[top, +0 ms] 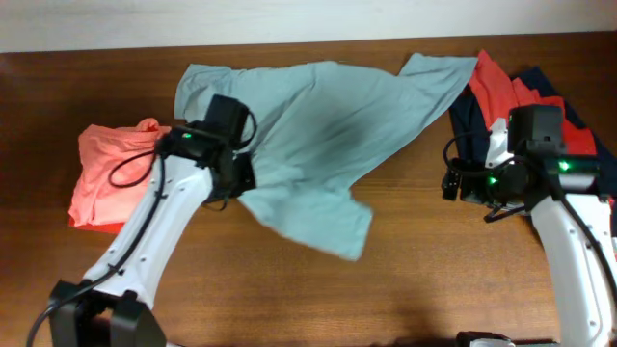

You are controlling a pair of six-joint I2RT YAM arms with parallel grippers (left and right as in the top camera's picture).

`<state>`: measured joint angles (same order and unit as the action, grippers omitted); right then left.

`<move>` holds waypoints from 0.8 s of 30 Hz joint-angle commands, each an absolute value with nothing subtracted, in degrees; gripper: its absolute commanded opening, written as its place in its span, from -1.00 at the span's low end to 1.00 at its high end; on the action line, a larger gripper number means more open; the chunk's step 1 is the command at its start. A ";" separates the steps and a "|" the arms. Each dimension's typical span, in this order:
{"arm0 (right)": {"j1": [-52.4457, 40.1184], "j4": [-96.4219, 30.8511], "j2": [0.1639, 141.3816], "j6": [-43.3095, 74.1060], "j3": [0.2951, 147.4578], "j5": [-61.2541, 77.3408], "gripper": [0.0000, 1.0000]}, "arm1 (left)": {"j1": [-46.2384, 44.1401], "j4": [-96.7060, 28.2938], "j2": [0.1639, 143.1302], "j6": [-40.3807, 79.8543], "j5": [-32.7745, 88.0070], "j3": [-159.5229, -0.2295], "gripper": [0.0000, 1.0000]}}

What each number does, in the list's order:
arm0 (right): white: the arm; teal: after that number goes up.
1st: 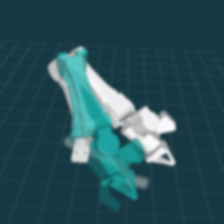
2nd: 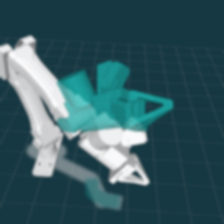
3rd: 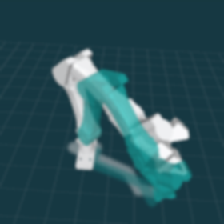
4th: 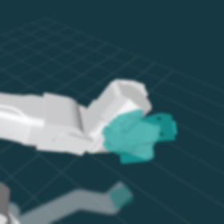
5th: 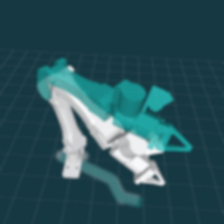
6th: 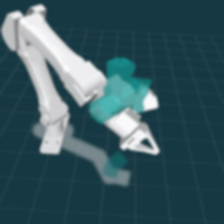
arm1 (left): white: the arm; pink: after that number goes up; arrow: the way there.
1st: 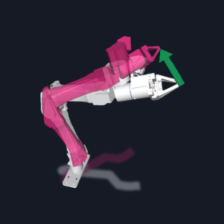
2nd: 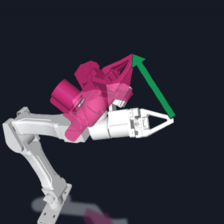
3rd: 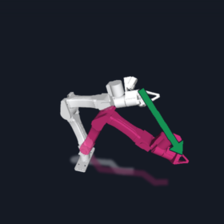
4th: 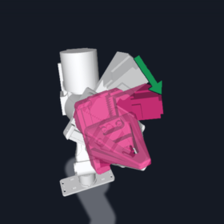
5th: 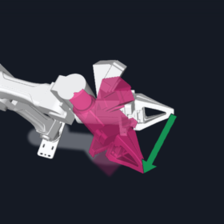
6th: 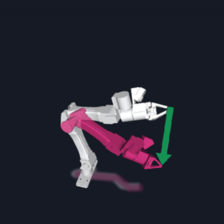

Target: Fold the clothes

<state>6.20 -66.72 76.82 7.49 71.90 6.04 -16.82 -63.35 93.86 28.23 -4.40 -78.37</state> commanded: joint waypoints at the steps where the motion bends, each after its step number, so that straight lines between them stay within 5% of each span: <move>1: 6.46 -67.20 78.59 7.29 72.55 5.54 0.97 | -14.46 -65.21 94.70 25.85 -11.38 -77.93 -0.92; 4: 6.46 -67.31 79.26 7.29 72.55 5.52 0.97 | -12.71 -63.86 94.78 25.85 -11.42 -77.93 0.04; 6: 6.46 -67.31 79.24 7.29 72.55 5.52 0.97 | -12.45 -63.75 94.78 25.85 -11.33 -77.93 0.36; 11: 6.46 -67.31 79.24 7.29 72.55 5.52 0.97 | -13.30 -65.84 94.80 26.15 -3.38 -77.62 0.55; 24: 6.46 -67.48 79.24 7.29 72.55 5.54 0.97 | -20.12 -50.22 94.80 36.29 10.17 -60.62 0.55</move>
<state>6.20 -67.33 79.11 7.44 71.90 6.04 -18.98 -53.36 94.41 31.81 5.50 -64.75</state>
